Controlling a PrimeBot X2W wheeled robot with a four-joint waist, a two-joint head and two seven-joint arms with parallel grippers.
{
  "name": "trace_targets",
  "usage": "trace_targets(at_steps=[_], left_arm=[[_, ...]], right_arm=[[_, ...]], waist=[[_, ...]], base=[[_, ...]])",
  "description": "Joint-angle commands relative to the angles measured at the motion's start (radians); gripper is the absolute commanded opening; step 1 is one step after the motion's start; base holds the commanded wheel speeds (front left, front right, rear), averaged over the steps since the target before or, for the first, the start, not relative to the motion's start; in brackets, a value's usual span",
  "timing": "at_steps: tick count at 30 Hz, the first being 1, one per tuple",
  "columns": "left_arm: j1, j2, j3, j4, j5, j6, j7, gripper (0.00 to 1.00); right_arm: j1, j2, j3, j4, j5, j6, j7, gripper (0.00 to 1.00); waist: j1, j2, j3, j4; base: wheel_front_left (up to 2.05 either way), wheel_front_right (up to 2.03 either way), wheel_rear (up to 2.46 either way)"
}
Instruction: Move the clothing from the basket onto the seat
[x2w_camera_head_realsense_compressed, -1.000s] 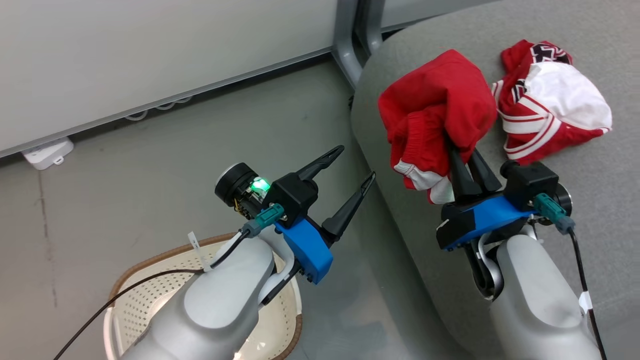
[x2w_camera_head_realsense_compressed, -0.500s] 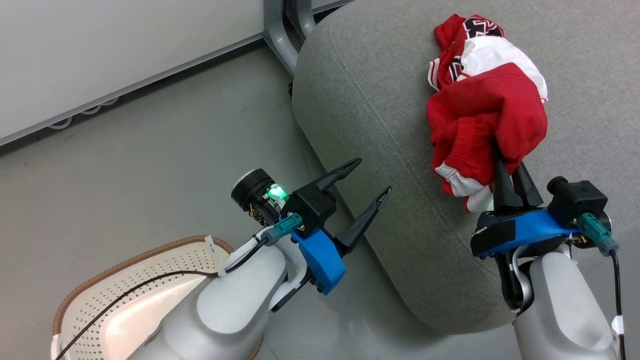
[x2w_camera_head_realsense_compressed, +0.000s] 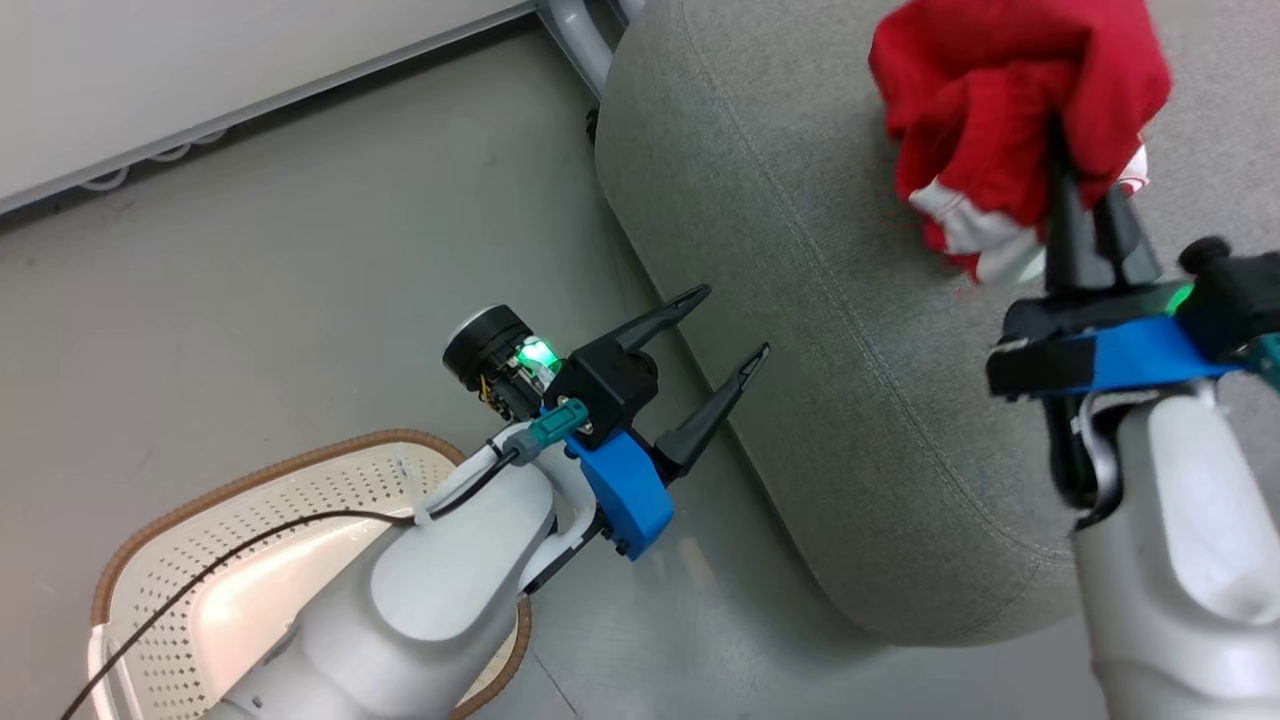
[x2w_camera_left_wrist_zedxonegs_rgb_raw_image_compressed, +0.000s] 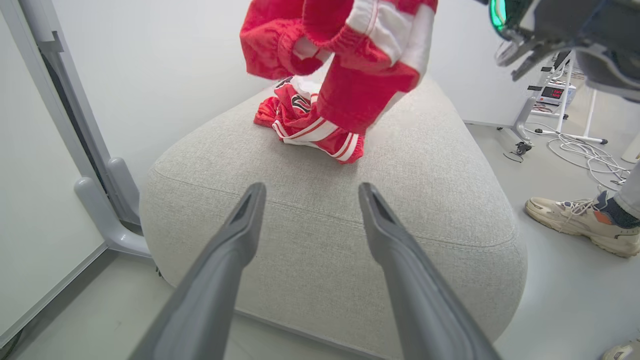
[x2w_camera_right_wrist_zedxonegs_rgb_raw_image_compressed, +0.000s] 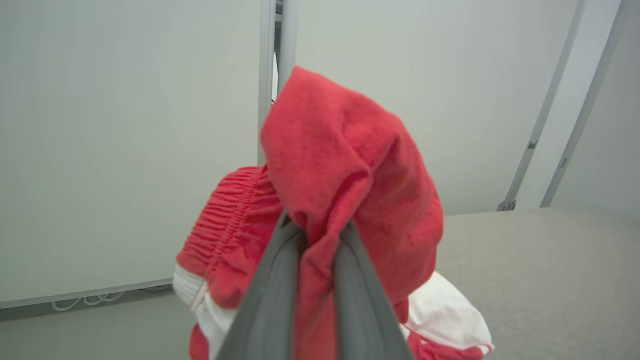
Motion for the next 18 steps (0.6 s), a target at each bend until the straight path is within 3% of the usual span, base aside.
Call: trace_targets(at_steps=[1, 5, 9, 18], left_arm=[[-0.019, 0.015, 0.004, -0.006, 0.006, 0.005, 0.003, 1.0], [-0.039, 0.03, 0.004, -0.017, 0.012, 0.004, 0.01, 1.0], [-0.079, 0.054, 0.004, -0.04, 0.025, 0.005, 0.024, 1.0], [-0.134, 0.089, 0.006, -0.083, 0.042, 0.013, 0.044, 1.0]], right_arm=[[-0.047, -0.028, -0.015, -0.028, -0.003, -0.001, -0.001, 0.0], [-0.128, -0.084, -0.041, -0.049, -0.008, -0.001, -0.001, 0.0], [-0.266, -0.17, -0.134, -0.051, 0.004, -0.001, -0.001, 0.0], [-0.389, -0.267, -0.291, 0.006, 0.006, -0.001, -0.001, 0.0]], waist=[[0.0, -0.0001, 0.037, 0.015], [0.0, -0.0001, 0.086, 0.028], [0.0, -0.0001, 0.173, 0.057], [0.0, -0.0001, 0.301, 0.084]], base=[[0.0, 0.0, 0.0], [0.0, 0.0, 0.0], [0.0, 0.0, 0.0], [0.0, 0.0, 0.0]])
